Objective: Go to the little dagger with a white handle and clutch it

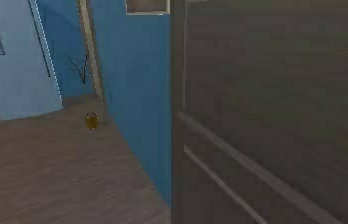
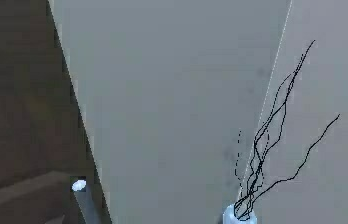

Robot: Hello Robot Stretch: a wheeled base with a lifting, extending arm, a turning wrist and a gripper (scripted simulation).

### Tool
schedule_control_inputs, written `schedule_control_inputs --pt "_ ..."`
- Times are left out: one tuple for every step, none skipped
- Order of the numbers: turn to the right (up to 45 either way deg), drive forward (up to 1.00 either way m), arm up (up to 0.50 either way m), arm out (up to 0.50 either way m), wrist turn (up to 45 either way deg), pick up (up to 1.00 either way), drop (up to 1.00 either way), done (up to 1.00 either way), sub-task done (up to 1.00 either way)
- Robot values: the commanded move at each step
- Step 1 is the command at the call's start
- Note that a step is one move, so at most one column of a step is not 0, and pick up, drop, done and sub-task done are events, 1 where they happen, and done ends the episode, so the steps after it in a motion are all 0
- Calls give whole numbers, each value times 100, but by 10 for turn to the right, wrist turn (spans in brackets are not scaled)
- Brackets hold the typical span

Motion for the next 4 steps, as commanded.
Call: schedule_control_inputs --pt "-450 0 0 0 0 0 0 0 0" --pt "-240 0 0 0 0 0 0 0 0" --pt "0 100 0 0 0 0 0 0 0" --pt "-30 0 0 0 0 0 0 0 0"
